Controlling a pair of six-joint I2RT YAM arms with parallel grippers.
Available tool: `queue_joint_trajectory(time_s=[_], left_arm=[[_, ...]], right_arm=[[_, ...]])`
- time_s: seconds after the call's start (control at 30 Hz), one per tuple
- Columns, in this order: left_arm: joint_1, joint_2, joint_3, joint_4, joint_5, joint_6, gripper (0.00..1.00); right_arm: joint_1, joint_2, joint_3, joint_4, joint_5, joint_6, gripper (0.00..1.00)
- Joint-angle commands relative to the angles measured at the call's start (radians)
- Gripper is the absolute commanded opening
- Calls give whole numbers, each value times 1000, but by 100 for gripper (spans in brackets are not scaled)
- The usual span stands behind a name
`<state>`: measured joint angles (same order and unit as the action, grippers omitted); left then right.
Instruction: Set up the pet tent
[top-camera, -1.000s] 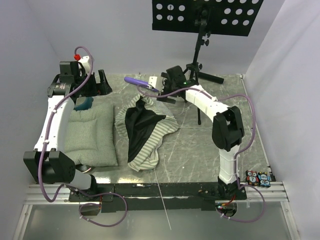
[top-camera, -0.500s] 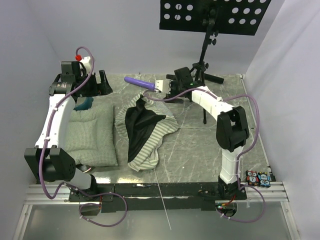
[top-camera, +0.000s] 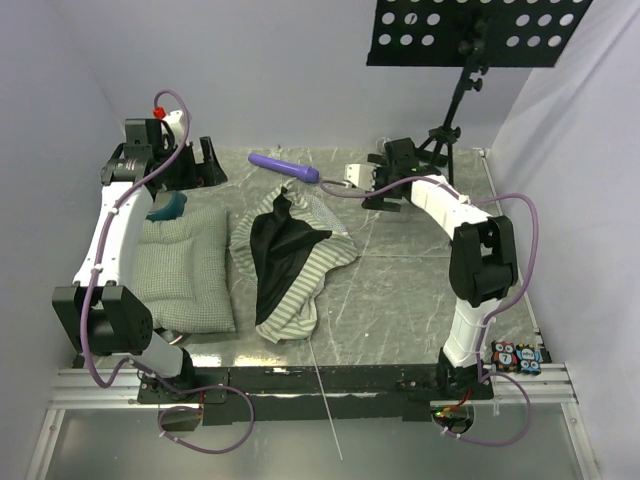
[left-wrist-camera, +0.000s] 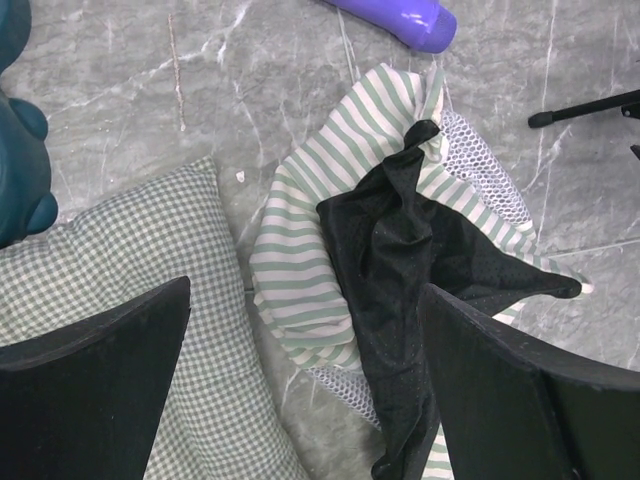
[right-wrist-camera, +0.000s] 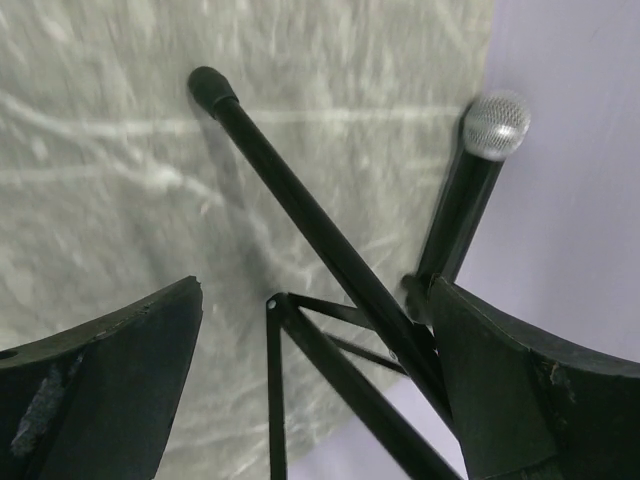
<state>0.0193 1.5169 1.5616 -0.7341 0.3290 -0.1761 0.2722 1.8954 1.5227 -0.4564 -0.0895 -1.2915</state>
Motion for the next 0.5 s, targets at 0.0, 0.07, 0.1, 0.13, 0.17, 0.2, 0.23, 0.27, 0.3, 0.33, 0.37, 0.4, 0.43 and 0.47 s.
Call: queue_joint_trajectory(time_s=[0.0, 0.07, 0.1, 0.13, 0.17, 0.2, 0.23, 0.27, 0.3, 0.33, 0.37, 0.4, 0.43, 0.47], left_arm=[[4, 19, 52, 32, 31, -20, 100], [2, 25, 57, 33, 38, -22, 100], [2, 28, 60, 33, 41, -25, 100], [4, 32, 61, 33, 42, -23, 100], [4, 35, 61, 33, 44, -26, 100], [4, 38, 63, 32, 44, -25, 100], [2, 42, 66, 30, 45, -25, 100], [4, 45, 69, 32, 45, -25, 100], [4, 46, 68, 30, 44, -25, 100], [2, 48, 69, 32, 44, -25, 100], [2, 48, 68, 30, 44, -25, 100], [4, 48, 66, 33, 42, -22, 100], [2, 48, 64, 32, 41, -20, 100], [4, 48, 63, 32, 39, -20, 100]], right_arm=[[-73, -28, -64, -128, 42, -2, 100], [-86, -35, -76, -123, 40, -14, 100], [-93, -35, -81, -120, 40, -18, 100], [-99, -36, -84, -117, 40, -23, 100], [-106, -35, -84, -116, 39, -28, 100], [-113, -33, -82, -117, 39, -29, 100], [-119, -32, -79, -117, 39, -32, 100], [-125, -29, -78, -119, 39, -35, 100], [-131, -27, -76, -120, 39, -38, 100], [-137, -28, -76, -119, 39, -42, 100], [-143, -29, -79, -117, 37, -45, 100], [-148, -27, -78, -120, 36, -48, 100], [-154, -27, -78, -120, 36, -51, 100], [-159, -27, -79, -119, 37, -57, 100]])
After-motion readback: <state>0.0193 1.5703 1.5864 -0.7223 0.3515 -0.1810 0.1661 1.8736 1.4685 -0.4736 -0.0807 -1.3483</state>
